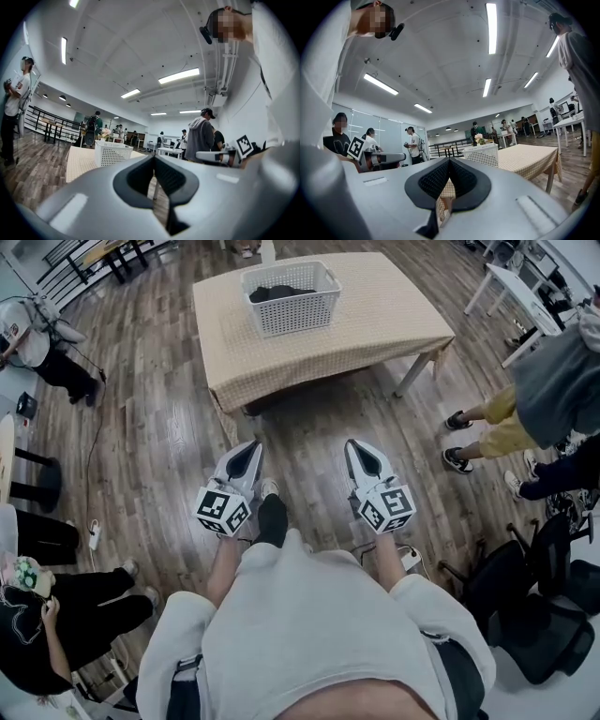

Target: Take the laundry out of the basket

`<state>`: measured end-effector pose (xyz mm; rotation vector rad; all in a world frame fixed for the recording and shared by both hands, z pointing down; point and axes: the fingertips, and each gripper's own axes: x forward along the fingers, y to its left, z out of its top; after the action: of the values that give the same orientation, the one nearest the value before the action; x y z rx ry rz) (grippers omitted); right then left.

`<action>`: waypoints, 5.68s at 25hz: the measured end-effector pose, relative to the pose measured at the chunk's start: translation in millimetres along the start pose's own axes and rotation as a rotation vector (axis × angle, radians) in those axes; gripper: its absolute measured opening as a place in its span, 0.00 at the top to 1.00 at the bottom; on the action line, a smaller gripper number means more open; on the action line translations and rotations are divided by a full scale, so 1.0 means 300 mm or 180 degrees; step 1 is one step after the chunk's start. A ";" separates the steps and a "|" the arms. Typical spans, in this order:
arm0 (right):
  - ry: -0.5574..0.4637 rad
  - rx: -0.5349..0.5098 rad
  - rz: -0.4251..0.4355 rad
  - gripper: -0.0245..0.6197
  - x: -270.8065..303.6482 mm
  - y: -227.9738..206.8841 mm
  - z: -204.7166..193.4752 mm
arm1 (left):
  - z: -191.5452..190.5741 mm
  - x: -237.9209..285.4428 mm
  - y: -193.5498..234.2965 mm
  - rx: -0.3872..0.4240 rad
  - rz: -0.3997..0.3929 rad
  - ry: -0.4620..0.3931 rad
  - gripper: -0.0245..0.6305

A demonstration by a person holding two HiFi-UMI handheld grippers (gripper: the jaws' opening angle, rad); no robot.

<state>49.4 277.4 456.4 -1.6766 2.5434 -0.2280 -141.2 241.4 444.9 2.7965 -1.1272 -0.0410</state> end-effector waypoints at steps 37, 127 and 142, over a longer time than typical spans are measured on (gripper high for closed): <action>-0.0019 -0.0106 -0.0334 0.96 1.164 -0.372 0.150 | 0.176 0.870 0.917 -0.0185 -0.0502 -0.0037 0.95; 0.4036 -0.3682 0.2173 0.16 2.192 -1.175 -0.467 | -0.432 1.998 1.401 0.2574 -0.1030 0.3981 0.37; 0.4492 -0.3604 0.2435 0.13 2.229 -1.231 -0.690 | -0.667 1.987 1.462 0.2529 -0.1254 0.4489 0.31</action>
<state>87.9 -464.3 730.2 -0.0761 4.7153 0.2942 0.9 -463.0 711.9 2.3372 -0.1767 2.2479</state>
